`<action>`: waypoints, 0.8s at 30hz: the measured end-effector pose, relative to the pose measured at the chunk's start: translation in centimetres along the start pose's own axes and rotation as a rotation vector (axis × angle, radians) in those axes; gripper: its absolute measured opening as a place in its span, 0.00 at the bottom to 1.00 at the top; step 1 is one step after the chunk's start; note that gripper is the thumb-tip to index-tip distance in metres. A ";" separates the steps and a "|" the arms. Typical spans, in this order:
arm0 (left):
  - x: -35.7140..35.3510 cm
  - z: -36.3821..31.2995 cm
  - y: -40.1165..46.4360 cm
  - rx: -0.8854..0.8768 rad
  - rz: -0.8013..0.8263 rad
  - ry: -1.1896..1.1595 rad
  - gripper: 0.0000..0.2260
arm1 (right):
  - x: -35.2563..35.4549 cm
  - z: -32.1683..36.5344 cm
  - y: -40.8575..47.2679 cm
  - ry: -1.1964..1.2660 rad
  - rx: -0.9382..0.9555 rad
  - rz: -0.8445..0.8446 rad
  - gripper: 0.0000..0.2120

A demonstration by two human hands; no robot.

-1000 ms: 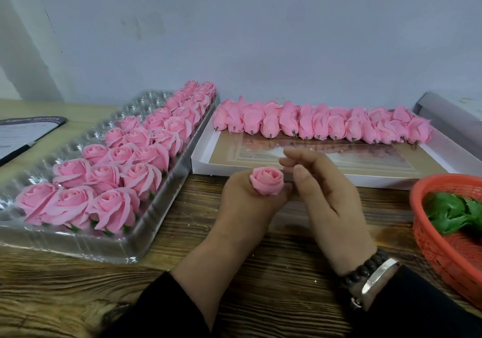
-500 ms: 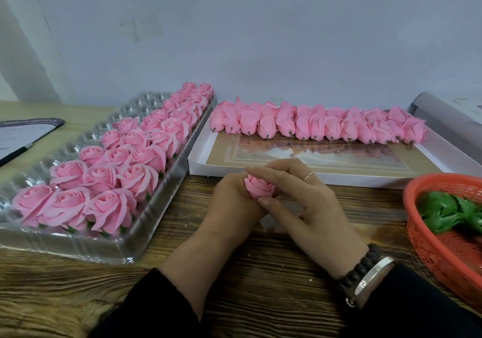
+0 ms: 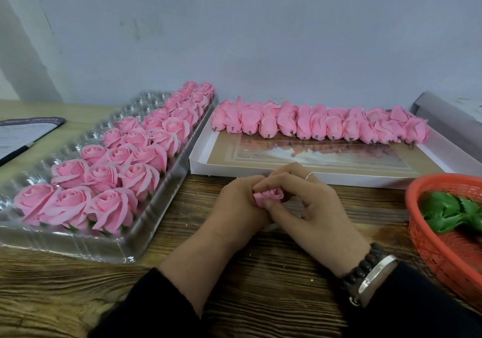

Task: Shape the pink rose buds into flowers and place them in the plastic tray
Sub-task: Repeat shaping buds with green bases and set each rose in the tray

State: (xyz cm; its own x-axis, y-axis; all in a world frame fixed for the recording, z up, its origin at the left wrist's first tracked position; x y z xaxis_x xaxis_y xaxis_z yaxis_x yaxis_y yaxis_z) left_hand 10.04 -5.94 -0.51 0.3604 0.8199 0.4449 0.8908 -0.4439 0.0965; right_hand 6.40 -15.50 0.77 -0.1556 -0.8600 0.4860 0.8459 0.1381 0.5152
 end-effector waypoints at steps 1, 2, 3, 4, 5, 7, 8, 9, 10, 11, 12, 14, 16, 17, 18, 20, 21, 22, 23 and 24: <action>-0.1 0.0 0.0 -0.004 0.000 -0.010 0.14 | 0.0 -0.1 0.0 0.000 -0.016 -0.011 0.07; -0.2 0.0 0.0 -0.020 -0.006 -0.006 0.19 | 0.1 -0.3 0.0 0.001 -0.033 -0.024 0.08; -0.2 0.0 0.0 -0.043 -0.025 0.024 0.24 | 0.2 -0.5 0.0 0.000 -0.053 -0.039 0.10; 0.0 -0.1 0.0 -0.060 -0.066 0.092 0.28 | 0.3 -0.7 0.0 0.000 -0.076 -0.056 0.13; 0.3 -0.2 0.0 -0.070 -0.125 0.183 0.31 | 0.5 -0.9 0.1 0.005 -0.096 -0.075 0.13; 0.8 -0.9 -0.2 -0.105 -0.246 0.333 0.30 | 0.8 -1.3 0.0 0.039 -0.137 -0.110 0.13; 0.8 -1.3 -0.4 -0.138 -0.284 0.374 0.28 | 0.9 -1.5 0.0 0.059 -0.154 -0.125 0.13; 0.7 -1.8 -0.5 -0.173 -0.299 0.394 0.26 | 0.9 -1.5 0.0 0.067 -0.159 -0.138 0.13; 0.5 -2.1 -0.6 -0.204 -0.296 0.403 0.24 | 0.9 -1.5 0.0 0.062 -0.154 -0.148 0.13; 0.3 -2.3 -0.7 -0.231 -0.281 0.406 0.22 | 0.9 -1.4 0.0 0.052 -0.147 -0.155 0.13; 0.0 -2.4 -0.7 -0.251 -0.265 0.404 0.20 | 0.9 -1.4 -0.1 0.045 -0.143 -0.161 0.13; -0.1 -2.4 -0.8 -0.268 -0.259 0.396 0.18 | 0.8 -1.4 -0.1 0.053 -0.148 -0.169 0.11; 0.0 -2.4 -0.7 -0.263 -0.272 0.381 0.17 | 0.7 -1.5 0.0 0.086 -0.165 -0.174 0.10; 0.1 -2.3 -0.7 -0.259 -0.276 0.374 0.17 | 0.7 -1.6 0.1 0.117 -0.172 -0.175 0.12; 0.1 -2.3 -0.7 -0.258 -0.280 0.368 0.18 | 0.7 -1.6 0.2 0.149 -0.174 -0.177 0.15; 0.2 -2.3 -0.7 -0.258 -0.280 0.349 0.17 | 0.7 -1.5 0.2 0.203 -0.168 -0.168 0.17; 0.2 -2.4 -0.7 -0.260 -0.274 0.336 0.16 | 0.7 -1.4 0.1 0.223 -0.164 -0.160 0.16; 0.2 -2.4 -0.7 -0.265 -0.267 0.322 0.15 | 0.7 -1.3 0.1 0.241 -0.159 -0.157 0.16; 0.2 -2.5 -0.7 -0.270 -0.257 0.310 0.15 | 0.8 -1.4 0.0 0.265 -0.154 -0.161 0.16; 0.1 -2.5 -0.7 -0.273 -0.250 0.303 0.14 | 0.9 -1.4 0.0 0.300 -0.152 -0.170 0.16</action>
State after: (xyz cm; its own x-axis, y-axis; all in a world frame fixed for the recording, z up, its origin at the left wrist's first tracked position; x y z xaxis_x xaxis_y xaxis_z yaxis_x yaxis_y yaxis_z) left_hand 8.76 -6.41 1.68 0.0113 0.7894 0.6138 0.8203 -0.3583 0.4458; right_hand 7.00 -16.99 0.23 -0.1629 -0.9731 0.1631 0.8903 -0.0737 0.4493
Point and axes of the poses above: each hand's wrist, its own y-axis towards the middle knuckle, its own x-axis out of the back of the hand, z = x × y, the point moved 6 cm from there along y, towards the middle knuckle, and after that the axes turned 2 degrees about z, right-handed, at the moved point
